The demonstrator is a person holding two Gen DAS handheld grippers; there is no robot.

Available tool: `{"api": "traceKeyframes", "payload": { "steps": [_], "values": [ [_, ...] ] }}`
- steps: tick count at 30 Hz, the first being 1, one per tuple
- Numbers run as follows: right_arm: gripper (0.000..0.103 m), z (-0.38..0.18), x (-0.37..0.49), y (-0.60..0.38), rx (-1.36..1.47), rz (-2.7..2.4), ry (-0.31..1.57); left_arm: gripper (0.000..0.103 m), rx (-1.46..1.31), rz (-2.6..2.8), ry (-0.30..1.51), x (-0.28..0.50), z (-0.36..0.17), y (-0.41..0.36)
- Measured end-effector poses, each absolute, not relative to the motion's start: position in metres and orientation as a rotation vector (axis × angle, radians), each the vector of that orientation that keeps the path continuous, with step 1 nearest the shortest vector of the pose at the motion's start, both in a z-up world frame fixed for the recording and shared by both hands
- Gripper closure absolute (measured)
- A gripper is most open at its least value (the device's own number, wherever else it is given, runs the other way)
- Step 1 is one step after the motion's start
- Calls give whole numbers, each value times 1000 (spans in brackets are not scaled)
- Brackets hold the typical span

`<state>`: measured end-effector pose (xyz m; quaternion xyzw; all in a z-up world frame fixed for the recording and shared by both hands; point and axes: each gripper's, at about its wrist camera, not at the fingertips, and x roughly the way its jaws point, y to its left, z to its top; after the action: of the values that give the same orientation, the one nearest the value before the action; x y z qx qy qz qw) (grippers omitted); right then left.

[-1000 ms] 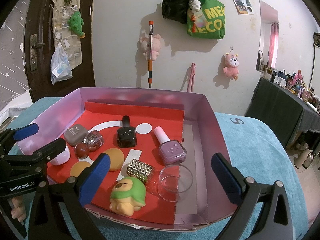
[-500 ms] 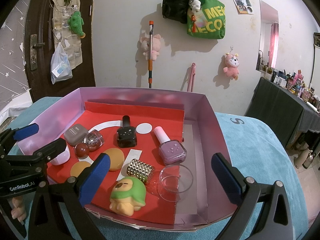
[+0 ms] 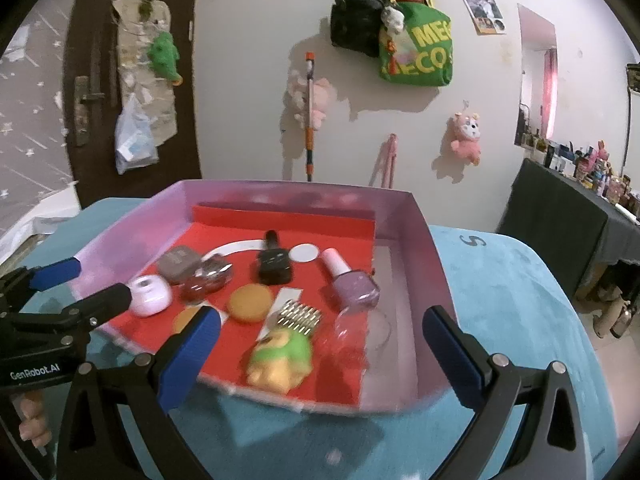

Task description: Organize rigid objects

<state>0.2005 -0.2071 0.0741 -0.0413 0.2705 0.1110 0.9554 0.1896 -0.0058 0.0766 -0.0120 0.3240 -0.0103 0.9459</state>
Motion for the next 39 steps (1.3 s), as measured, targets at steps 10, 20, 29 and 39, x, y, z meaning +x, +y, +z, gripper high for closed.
{"api": "traceKeyframes", "payload": {
  "steps": [10,20,29,39],
  "values": [
    [0,63,141,-221,-80,179,664,9,-20,-23,825,146,52,-14],
    [0,33,149,-219,-128,140,827,7,-4,-13,935,150,28,-22],
    [0,20,156,-214,-145,101,924,2,5,-16,943,154,31,-21],
    [0,19,155,-224,-76,104,956,0,0,-22,953,158,31,-19]
  ]
}}
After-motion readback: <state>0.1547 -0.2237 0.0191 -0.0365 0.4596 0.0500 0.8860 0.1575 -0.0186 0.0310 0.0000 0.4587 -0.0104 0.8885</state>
